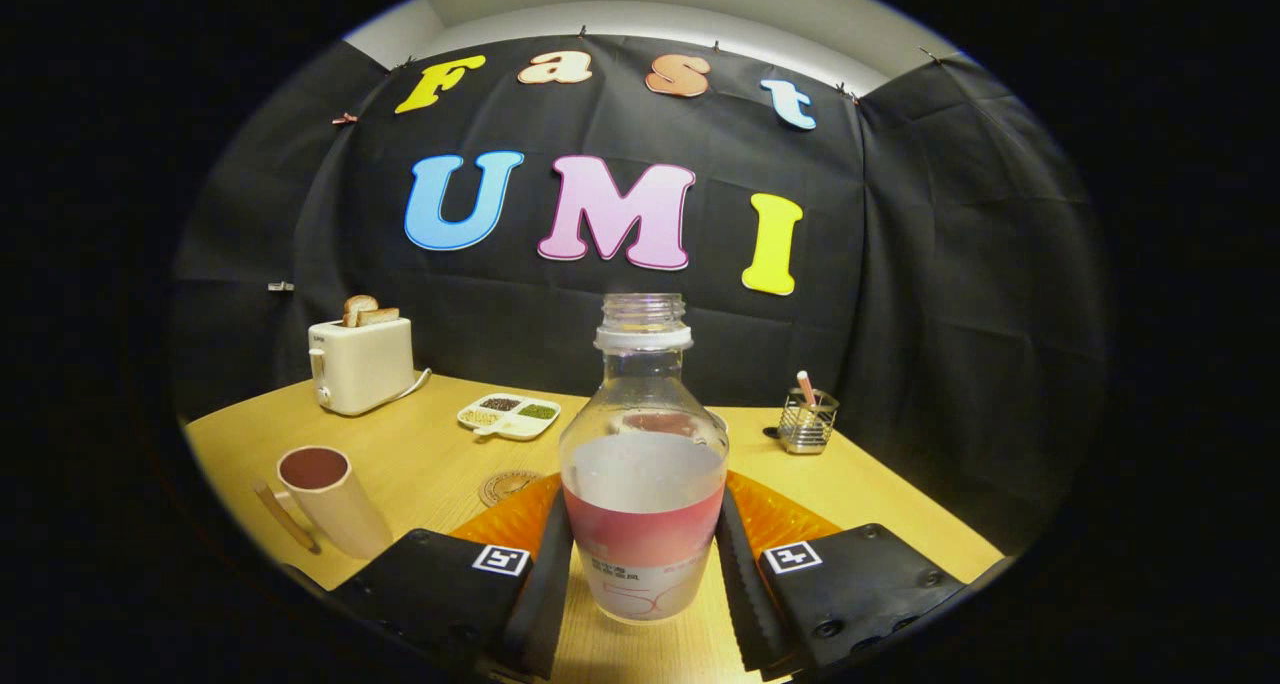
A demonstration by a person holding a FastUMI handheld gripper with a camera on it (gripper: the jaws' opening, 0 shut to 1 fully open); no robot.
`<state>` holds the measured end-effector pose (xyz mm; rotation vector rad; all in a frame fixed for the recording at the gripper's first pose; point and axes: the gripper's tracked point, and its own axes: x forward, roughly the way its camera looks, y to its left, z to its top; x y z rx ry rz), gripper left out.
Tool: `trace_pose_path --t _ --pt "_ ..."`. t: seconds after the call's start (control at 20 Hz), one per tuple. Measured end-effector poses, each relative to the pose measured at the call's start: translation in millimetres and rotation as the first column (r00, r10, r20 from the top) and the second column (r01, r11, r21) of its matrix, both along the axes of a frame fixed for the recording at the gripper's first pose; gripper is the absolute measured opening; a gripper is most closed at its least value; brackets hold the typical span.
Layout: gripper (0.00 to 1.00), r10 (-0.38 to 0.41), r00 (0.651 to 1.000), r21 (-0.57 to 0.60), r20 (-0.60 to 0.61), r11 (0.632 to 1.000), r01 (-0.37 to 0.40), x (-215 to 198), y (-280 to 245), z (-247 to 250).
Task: Take the bottle from table, then pour the juice into the cup, finally place the bottle on the coaster
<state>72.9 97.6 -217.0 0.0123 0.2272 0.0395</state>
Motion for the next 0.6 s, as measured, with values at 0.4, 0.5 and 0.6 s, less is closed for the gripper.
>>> trace_pose_path --t 0.4,0.5,0.6 --pt "0.7 -0.039 0.997 -0.028 -0.066 0.999 0.037 -14.3 6.7 58.1" --pt "0.7 -0.039 0.997 -0.058 -0.059 0.998 0.036 -15.4 11.3 70.3" --pt "0.69 -0.018 0.999 -0.08 -0.046 0.997 0.014 -13.6 24.7 80.5"
